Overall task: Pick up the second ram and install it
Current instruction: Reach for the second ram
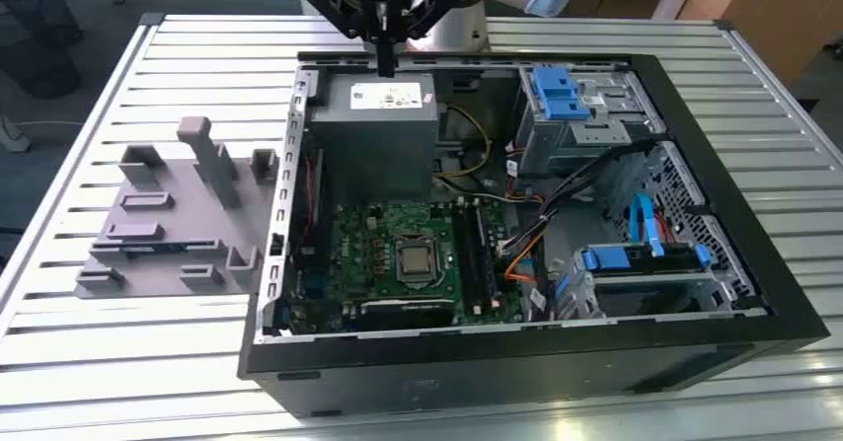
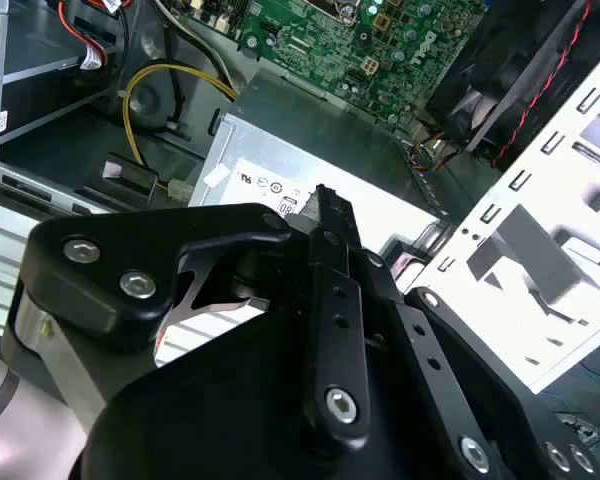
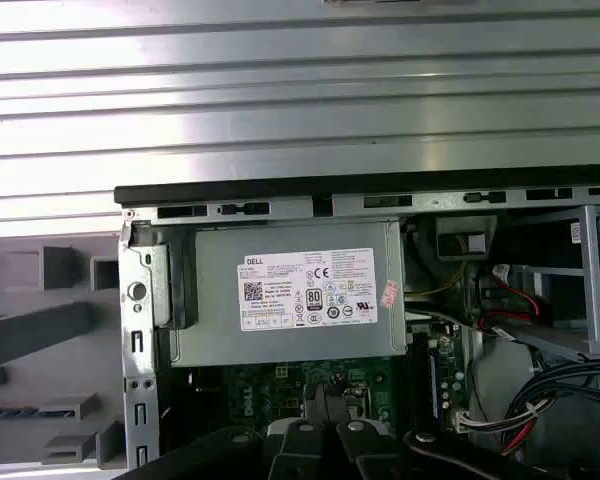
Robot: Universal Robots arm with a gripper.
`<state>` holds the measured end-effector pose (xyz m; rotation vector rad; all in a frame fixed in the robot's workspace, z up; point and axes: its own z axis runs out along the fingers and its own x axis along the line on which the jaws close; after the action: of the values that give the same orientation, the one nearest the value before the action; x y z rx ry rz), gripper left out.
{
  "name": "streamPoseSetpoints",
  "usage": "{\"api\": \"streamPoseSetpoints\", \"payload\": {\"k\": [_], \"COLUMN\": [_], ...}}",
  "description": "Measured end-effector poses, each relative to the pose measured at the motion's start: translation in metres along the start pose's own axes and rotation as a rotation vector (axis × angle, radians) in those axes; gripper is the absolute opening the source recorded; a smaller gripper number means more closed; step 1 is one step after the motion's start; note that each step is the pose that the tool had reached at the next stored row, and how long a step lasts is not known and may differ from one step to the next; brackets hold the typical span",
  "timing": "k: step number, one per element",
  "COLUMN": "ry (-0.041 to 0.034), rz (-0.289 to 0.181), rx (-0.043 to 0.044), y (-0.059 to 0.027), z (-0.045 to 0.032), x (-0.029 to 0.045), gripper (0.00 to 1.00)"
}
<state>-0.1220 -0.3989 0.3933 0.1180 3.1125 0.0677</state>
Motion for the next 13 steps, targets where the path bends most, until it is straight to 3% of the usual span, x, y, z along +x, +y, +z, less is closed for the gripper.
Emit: {"api": "streamPoseSetpoints", "payload": {"k": [13], "ry": [0.0000], "rz": [0.000], "rx": [0.0000], "y": [-0.0002], "z": [-0.0001], "x": [0.0033], "gripper": [0.11]}}
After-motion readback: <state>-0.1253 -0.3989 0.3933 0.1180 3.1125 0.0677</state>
